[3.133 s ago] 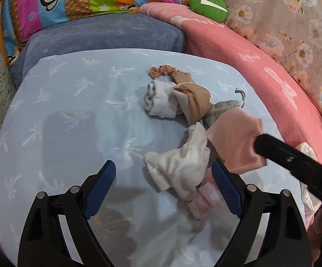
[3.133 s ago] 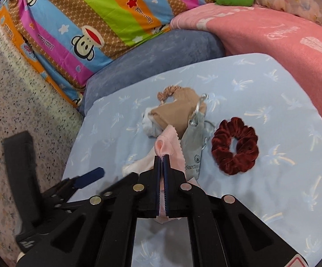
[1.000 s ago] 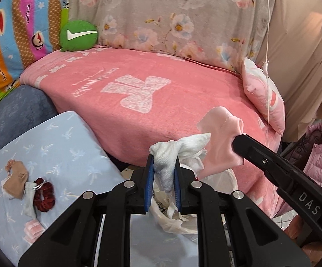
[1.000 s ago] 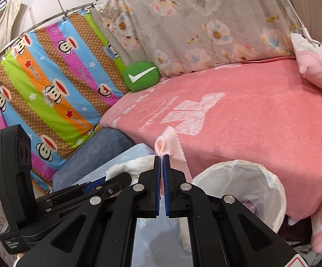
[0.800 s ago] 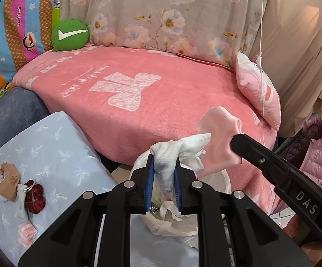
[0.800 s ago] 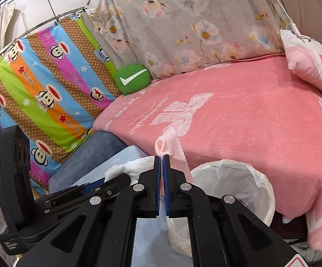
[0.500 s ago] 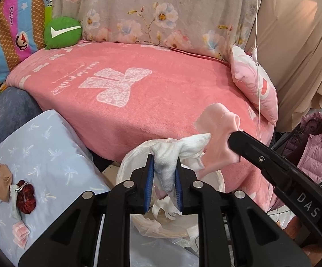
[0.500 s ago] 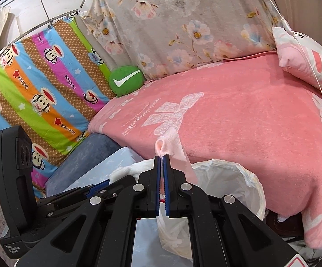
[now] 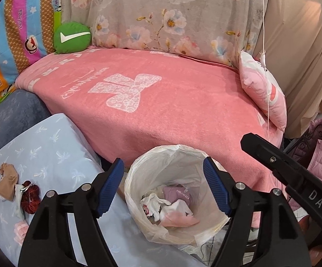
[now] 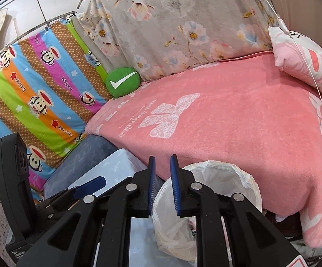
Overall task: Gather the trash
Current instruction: 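Open both tools to drop the sock and pink cloth into the bin, then move both open tools back over the remaining items on the sheet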
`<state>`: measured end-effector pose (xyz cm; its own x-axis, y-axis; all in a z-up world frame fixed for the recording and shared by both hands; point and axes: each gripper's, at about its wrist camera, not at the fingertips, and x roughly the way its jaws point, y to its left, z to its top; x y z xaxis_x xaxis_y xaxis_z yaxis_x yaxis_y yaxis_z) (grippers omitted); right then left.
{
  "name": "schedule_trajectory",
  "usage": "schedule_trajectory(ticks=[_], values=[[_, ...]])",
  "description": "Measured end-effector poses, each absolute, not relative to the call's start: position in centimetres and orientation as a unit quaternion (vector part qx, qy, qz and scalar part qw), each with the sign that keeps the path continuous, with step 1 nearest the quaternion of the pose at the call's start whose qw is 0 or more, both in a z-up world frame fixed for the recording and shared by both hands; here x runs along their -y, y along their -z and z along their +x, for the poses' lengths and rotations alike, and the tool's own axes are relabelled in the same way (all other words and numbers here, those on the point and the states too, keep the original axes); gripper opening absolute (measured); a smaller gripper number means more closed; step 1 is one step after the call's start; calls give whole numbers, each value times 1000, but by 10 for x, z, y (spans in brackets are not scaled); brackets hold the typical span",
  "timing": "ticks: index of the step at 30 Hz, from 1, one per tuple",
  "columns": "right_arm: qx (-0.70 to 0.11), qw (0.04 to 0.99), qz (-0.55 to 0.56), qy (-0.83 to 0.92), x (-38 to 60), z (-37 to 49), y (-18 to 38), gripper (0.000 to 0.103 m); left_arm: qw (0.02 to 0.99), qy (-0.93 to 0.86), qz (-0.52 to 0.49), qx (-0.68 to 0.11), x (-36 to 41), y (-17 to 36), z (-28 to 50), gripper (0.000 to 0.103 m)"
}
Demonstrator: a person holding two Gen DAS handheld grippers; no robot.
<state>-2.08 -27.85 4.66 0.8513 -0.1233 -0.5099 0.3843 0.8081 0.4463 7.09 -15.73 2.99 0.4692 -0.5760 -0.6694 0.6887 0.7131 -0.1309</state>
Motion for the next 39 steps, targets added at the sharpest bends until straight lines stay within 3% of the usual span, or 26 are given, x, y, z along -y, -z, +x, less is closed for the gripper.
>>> schedule_trajectory(ticks=[19, 23, 33, 39], values=[[-255, 923, 265, 111, 254, -4, -39, 19, 860, 336, 58, -379, 122, -15, 85, 70], [-265, 923, 259, 102, 242, 2, -36, 19, 864, 319, 50, -386, 107, -11, 90, 80], [-291, 923, 242, 71, 204, 25, -26, 24, 873, 272, 28, -404, 59, 4, 106, 81], [-308, 921, 232, 52, 179, 41, -18, 24, 876, 227, 5, -424, 22, 23, 117, 89]])
